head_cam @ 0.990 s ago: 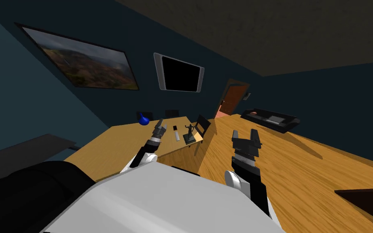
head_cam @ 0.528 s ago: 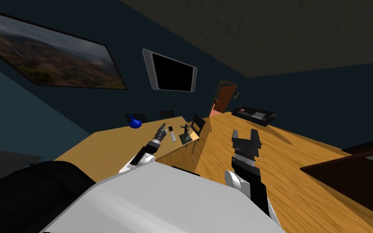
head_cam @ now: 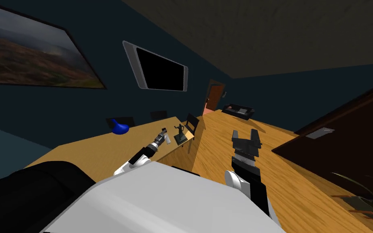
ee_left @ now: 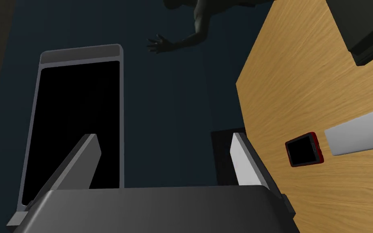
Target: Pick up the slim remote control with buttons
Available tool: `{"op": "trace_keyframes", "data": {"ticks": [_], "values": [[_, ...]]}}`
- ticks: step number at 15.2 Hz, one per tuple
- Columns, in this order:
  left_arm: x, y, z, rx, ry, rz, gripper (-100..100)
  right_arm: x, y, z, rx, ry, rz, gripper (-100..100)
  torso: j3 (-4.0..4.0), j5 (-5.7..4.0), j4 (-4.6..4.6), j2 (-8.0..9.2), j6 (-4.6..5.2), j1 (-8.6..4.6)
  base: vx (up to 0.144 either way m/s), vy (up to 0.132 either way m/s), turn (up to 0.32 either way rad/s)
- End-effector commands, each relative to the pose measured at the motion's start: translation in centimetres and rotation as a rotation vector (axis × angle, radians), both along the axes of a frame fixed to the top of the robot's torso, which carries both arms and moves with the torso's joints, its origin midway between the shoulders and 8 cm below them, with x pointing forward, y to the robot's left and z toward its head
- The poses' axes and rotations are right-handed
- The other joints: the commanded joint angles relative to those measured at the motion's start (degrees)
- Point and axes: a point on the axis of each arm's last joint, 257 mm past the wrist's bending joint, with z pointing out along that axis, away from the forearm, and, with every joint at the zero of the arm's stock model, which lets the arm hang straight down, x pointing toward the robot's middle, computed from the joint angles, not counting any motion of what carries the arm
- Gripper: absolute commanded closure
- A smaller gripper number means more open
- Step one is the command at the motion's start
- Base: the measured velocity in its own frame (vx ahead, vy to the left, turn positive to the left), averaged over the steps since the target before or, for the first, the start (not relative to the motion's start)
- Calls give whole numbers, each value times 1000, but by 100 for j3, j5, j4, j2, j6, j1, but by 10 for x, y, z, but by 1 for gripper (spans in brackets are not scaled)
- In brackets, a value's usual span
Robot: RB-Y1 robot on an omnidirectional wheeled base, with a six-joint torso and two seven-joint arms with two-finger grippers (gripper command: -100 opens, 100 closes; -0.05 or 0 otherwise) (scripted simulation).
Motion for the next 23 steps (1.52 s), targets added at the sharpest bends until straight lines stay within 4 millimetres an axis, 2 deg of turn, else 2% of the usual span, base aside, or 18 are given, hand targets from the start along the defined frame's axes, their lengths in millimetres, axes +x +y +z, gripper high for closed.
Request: {"op": "trace_keyframes", "data": {"ticks": [1,2,3,4,5,6,8,11,13,14,15,16,18,19,20,21,22,23], "values": [[-5,6,-25,5,71,-3,-100,0,0,0,0,0,0,0,0,0,0,0,0,0,20,-2,-243],[-12,14,-51,37,147,-12,-100,0,0,0,0,0,0,0,0,0,0,-1,-2,1,24,-5,-364],[-12,15,-52,20,149,-8,-100,0,0,0,0,0,0,0,0,0,0,0,0,-1,22,1,-285],[-20,21,-74,51,218,-21,-100,0,0,0,0,0,0,0,0,0,0,-1,-2,0,23,2,-285],[-21,24,-78,34,229,-12,-100,0,0,0,0,0,0,0,-1,0,-1,-2,0,1,20,7,-221],[-31,35,-102,71,300,-20,-100,0,0,0,0,0,0,0,-1,0,-1,-1,-3,3,24,4,-308],[-32,35,-104,49,309,-16,-100,0,0,0,0,0,0,0,-1,0,0,-1,-3,2,20,9,-163],[-57,54,-149,92,459,-30,-100,0,0,0,0,0,0,0,-1,0,0,-1,-2,2,21,5,-262],[-59,58,-152,77,470,-22,-100,0,0,0,0,0,0,0,-2,0,-1,-4,-3,5,25,13,-180],[-75,71,-173,99,548,-25,-100,0,0,0,0,0,0,0,-2,1,-1,-3,-6,4,23,7,-235],[-75,71,-173,90,549,-23,-100,0,0,0,0,0,0,0,-1,0,0,-3,-2,3,23,10,-261],[-89,81,-189,118,615,-35,-100,0,0,0,0,0,0,0,-1,0,-1,-2,-3,3,30,15,-332],[-92,85,-193,102,627,-23,-100,0,0,0,0,0,0,0,-3,1,-1,-5,-3,6,25,19,-167],[-110,99,-211,123,702,-26,-100,0,0,0,0,0,0,0,-2,0,-1,-4,-6,6,26,13,-245],[-110,99,-211,113,703,-23,-100,0,0,0,0,0,0,0,-2,0,-1,-4,-1,5,28,16,-236],[-128,114,-226,139,770,-24,-100,0,0,0,0,0,0,0,-3,1,-1,-5,-3,5,34,19,-279],[-129,113,-227,123,777,-22,-100,0,0,0,0,0,0,0,-4,-1,-1,-7,-1,6,37,27,-250],[-146,126,-239,147,843,-28,-100,0,0,0,0,0,0,0,-5,1,-2,-9,-3,8,43,28,-365]]}}
